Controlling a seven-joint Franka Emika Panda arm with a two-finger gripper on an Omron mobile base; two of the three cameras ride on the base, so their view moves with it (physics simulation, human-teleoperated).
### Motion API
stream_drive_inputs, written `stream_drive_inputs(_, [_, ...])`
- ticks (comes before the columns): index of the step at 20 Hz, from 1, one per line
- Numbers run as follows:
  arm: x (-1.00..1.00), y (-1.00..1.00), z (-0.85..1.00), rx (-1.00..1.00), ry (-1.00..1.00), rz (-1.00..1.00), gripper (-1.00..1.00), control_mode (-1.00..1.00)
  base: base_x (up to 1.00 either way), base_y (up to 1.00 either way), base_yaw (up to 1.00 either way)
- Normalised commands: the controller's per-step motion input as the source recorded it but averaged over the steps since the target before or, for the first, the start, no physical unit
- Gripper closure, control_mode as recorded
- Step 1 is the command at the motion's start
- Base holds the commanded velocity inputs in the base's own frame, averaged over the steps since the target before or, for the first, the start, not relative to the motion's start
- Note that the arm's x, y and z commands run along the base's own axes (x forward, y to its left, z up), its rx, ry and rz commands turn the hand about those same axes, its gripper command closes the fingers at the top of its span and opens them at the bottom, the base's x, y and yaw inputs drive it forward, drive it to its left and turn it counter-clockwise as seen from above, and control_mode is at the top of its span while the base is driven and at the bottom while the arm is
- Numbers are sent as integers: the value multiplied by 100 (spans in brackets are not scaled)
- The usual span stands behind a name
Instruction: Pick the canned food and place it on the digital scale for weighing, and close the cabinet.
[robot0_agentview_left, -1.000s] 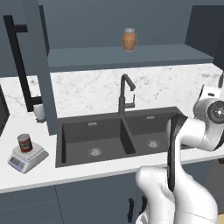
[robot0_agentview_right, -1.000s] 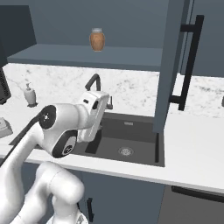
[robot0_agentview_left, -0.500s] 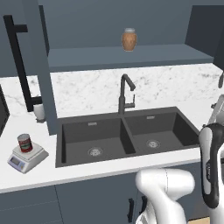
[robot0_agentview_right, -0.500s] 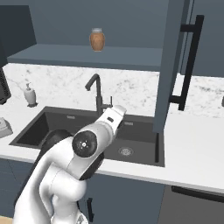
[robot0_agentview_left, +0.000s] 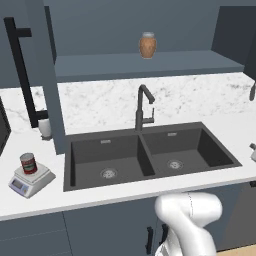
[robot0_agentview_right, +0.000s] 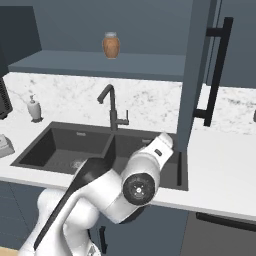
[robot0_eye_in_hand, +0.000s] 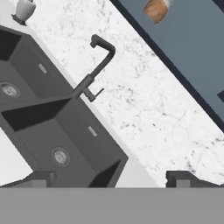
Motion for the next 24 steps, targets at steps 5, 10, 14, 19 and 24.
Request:
stream_drive_inputs(5, [-2, -60, -18, 24, -19, 1, -100, -100, 0, 0, 0])
stream_drive_inputs(10, [-28, -48, -42, 36, -30, 0, -100, -100, 0, 0, 0])
stream_drive_inputs(14, [-12, -52, -23, 38, -33, 0, -100, -100, 0, 0, 0])
stream_drive_inputs(19, [1, -63, 19, 30, -30, 0, -100, -100, 0, 0, 0])
stream_drive_inputs(24, [16, -77, 30, 23, -32, 0, -100, -100, 0, 0, 0])
